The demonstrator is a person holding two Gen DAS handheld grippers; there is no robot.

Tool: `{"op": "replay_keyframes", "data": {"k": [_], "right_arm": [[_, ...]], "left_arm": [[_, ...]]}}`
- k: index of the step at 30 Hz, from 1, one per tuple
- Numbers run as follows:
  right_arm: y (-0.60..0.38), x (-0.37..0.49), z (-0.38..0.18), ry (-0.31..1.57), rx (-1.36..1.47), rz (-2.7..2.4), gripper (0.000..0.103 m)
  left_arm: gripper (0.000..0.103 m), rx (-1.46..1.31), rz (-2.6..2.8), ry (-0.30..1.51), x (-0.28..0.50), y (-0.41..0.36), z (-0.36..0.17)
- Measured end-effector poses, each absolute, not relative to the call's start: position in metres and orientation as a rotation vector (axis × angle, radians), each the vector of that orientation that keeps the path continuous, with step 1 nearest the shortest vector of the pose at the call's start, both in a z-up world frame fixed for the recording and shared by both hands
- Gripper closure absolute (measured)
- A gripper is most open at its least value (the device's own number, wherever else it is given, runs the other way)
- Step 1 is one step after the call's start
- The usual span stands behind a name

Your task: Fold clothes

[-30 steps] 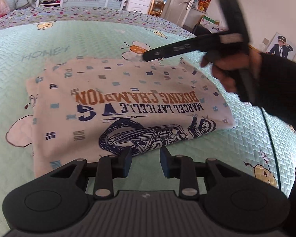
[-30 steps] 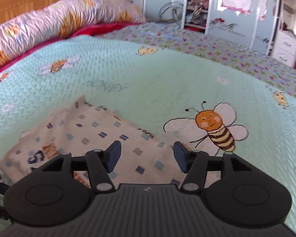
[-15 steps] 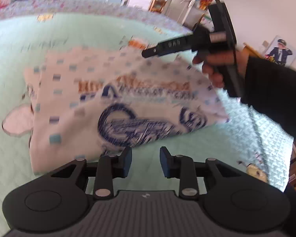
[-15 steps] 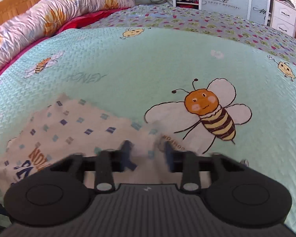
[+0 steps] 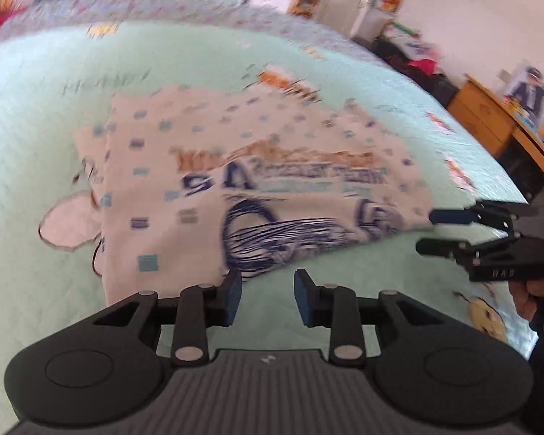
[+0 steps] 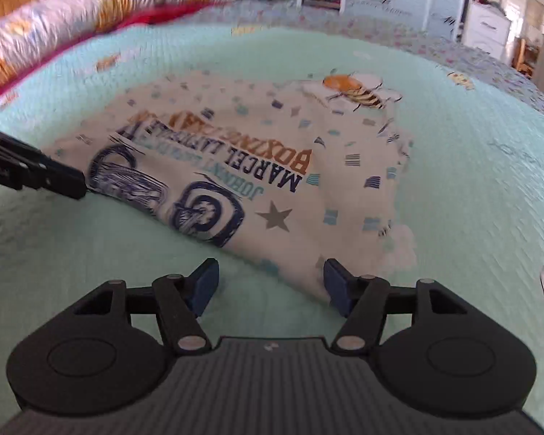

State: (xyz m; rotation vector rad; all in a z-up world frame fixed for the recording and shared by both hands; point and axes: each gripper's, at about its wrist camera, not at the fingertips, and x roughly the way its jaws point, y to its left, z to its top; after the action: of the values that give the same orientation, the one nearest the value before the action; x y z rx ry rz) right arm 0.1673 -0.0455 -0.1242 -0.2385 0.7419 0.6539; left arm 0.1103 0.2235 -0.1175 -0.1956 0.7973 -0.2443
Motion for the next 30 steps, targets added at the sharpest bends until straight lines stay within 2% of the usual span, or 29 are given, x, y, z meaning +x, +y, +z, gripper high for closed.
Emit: {"op": "replay_keyframes", "data": {"k": [3, 5, 6, 10, 13, 16, 18, 22, 30], "right_arm": [[-0.035, 0.158, -0.105, 0.634, -0.168, 0.633, 0.037], [-0.018, 0.167, -0.098, 0.593, -0.121, 0.612, 0.035], [-0.007, 0.175, -0.101, 0.610, -0.107, 0.604, 0.035], [0.020, 0.184, -0.137, 0.809, -0.217, 0.598, 0.038], [0.000, 0.159, -0.136, 0.768, -0.207, 0.605, 0.036], [-0.027, 0.150, -0.121, 0.697, -0.095, 0.545, 0.035], [-0.038, 0.154, -0.110, 0.642, -0.051, 0.497, 0.035], [-0.052, 0.186, -0.099, 0.603, -0.012, 0.351, 0.034], [-0.060, 0.292, -0.088, 0.573, 0.114, 0.371, 0.036]], "left_arm": [[0.064, -0.120, -0.174, 0.758, 0.124, 0.223, -0.108], [0.064, -0.087, -0.098, 0.840, 0.138, 0.228, -0.123], [0.073, -0.071, -0.061, 0.893, 0.144, 0.231, -0.133], [0.071, -0.082, -0.094, 0.933, 0.108, 0.232, -0.136], [0.070, -0.070, -0.121, 0.916, 0.077, 0.235, -0.133], [0.069, -0.107, -0.088, 0.852, 0.081, 0.245, -0.122], [0.061, -0.127, -0.065, 0.812, 0.097, 0.249, -0.114], [0.061, -0.133, -0.040, 0.826, 0.131, 0.253, -0.120], [0.060, -0.130, -0.019, 0.846, 0.125, 0.252, -0.131]]}}
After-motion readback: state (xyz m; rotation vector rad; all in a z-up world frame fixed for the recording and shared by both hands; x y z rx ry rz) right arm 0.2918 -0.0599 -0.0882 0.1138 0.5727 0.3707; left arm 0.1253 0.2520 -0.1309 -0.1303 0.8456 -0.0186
